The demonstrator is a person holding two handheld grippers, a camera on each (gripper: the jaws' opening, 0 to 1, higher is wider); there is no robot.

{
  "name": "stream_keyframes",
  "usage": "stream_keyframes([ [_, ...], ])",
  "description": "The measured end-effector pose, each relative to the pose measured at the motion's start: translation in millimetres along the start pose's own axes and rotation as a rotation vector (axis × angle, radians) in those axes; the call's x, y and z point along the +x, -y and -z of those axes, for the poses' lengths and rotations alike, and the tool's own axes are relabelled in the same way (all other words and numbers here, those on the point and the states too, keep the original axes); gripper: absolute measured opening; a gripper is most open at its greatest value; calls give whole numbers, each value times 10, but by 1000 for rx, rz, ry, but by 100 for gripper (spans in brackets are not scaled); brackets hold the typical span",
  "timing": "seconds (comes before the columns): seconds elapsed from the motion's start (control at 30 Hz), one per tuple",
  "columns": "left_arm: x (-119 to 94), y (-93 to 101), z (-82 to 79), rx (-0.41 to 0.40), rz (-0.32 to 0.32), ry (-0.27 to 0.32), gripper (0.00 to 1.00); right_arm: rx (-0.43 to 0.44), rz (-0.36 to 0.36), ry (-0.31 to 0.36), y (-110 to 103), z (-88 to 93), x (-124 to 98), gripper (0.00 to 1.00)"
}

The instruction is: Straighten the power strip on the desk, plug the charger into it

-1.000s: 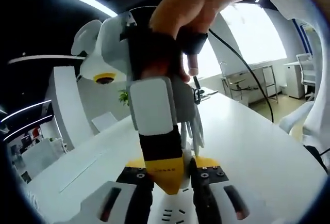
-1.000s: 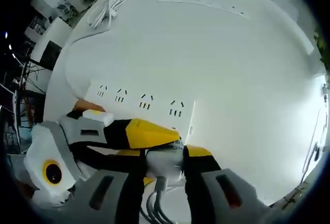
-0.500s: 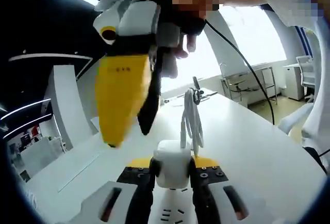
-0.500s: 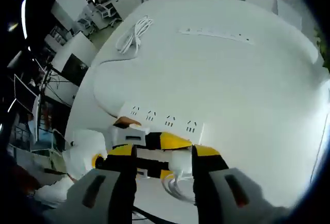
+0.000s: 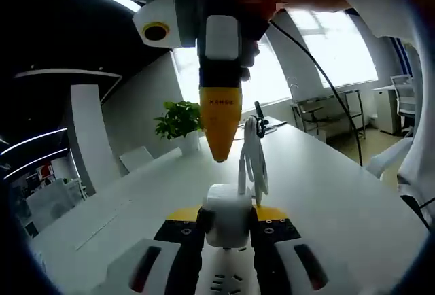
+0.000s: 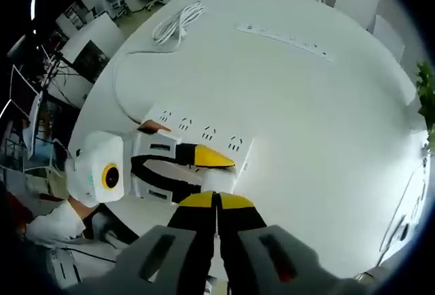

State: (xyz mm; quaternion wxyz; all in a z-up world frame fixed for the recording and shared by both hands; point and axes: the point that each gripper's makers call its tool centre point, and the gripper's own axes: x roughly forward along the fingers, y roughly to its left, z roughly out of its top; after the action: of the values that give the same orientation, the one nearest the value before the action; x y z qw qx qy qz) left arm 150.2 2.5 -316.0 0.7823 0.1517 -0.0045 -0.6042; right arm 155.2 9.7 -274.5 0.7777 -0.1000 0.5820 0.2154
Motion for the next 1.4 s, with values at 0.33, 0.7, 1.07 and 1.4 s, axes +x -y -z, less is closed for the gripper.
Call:
stream_keyframes([
  [0.33, 5, 0, 26, 0, 0, -11, 29, -58, 45, -52, -5, 66, 165, 1],
  [0.7, 25, 16, 124, 39, -18, -77, 31, -121, 75, -57, -66, 52, 306, 1],
  [1.07, 38, -7, 113, 28, -19, -67, 31, -103, 45, -65, -66, 98, 306, 1],
  [1.4, 53, -26, 120, 23, -26, -64, 31, -136, 34, -65, -68, 111, 304, 1],
])
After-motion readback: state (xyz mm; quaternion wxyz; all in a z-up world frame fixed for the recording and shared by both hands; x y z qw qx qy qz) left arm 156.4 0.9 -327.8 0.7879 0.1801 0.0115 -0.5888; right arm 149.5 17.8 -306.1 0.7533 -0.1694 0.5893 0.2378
